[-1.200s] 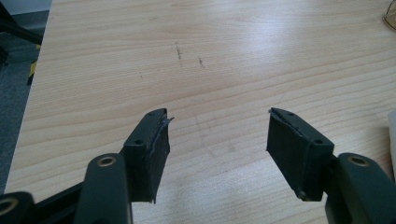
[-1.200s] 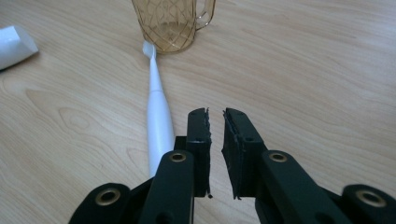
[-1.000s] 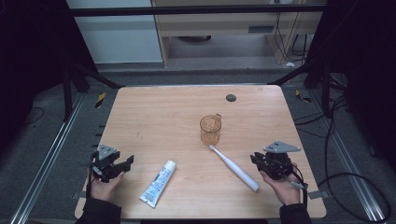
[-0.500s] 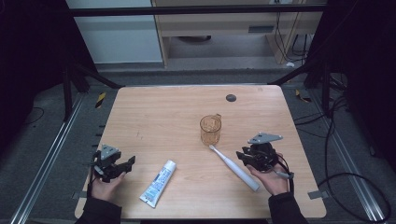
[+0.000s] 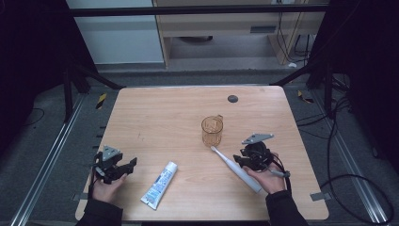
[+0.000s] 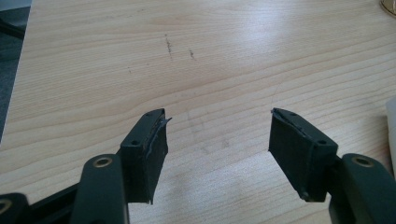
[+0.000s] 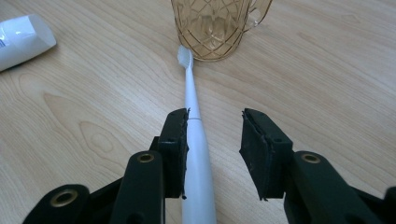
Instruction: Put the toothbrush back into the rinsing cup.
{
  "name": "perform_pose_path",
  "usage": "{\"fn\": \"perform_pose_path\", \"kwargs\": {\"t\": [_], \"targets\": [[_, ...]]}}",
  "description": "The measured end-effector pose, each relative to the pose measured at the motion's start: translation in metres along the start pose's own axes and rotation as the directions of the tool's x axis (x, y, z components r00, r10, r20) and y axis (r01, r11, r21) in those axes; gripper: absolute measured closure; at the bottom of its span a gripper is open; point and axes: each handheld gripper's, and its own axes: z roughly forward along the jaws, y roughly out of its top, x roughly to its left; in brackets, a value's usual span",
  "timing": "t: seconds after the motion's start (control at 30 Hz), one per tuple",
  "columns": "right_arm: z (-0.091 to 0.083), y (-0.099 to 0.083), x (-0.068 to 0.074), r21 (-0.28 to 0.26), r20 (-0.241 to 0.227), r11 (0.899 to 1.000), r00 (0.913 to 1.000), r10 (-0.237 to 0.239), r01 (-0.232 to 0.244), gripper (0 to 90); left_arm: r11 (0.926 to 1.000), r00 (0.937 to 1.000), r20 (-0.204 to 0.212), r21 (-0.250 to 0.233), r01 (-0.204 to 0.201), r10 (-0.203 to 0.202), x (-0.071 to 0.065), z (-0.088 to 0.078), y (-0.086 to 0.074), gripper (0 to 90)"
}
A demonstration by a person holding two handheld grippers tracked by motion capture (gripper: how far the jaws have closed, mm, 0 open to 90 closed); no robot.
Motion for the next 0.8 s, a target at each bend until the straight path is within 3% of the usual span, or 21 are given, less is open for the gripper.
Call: {"fn": "perform_pose_path", "kwargs": {"t": [0.43,0.8], "targets": [[0.017,0.002,0.002,0.087,-0.014,0.996,0.9998,-0.015,0.016,59.3,1.0,1.0,0.0,0.003,-0.003,0.003,0.0,0.0,0.0,36.4],[0.033,0.002,0.005,0.158,-0.02,0.987,0.9994,-0.027,0.029,58.2,1.0,1.0,0.002,0.004,-0.008,0.008,0.0,0.0,0.0,36.5]]}}
